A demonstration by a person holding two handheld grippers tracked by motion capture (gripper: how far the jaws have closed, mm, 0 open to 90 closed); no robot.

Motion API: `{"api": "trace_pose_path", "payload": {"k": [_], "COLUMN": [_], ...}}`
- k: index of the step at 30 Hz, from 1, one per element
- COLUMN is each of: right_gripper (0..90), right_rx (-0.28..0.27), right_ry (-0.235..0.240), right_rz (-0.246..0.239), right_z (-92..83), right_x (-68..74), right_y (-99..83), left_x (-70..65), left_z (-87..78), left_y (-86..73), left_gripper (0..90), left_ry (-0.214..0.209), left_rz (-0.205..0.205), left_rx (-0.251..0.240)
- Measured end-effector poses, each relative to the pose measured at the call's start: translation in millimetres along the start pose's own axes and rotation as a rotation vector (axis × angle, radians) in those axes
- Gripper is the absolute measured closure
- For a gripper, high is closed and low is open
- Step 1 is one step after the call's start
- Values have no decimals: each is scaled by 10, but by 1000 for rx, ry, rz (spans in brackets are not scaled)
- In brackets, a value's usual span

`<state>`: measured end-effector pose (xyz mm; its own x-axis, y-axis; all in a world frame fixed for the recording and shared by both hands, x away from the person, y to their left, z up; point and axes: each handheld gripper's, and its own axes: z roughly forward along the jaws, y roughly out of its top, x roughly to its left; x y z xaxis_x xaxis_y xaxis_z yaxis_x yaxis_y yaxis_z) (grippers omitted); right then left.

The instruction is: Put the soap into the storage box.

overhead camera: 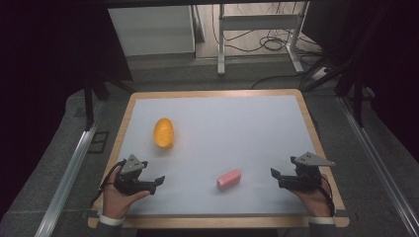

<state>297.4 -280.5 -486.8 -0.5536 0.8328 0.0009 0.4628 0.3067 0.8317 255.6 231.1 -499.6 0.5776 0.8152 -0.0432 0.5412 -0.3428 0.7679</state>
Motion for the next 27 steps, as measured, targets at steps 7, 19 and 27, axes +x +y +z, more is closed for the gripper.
{"api": "trace_pose_path", "payload": {"k": [7, 19, 27], "right_gripper": [124, 152, 151], "right_rx": [10, 17, -4], "right_ry": [-19, -31, -51], "right_rz": [12, 17, 24], "right_z": [-5, -4, -31], "right_x": [-83, -77, -96], "right_y": [-92, -152, -135], "left_x": [44, -59, -96], "left_z": [19, -14, -103], "left_y": [43, 66, 104], "left_gripper": [196, 200, 210], "left_ry": [1, -13, -21], "left_rz": [-28, 15, 15], "left_rx": [-5, -20, -41]}}
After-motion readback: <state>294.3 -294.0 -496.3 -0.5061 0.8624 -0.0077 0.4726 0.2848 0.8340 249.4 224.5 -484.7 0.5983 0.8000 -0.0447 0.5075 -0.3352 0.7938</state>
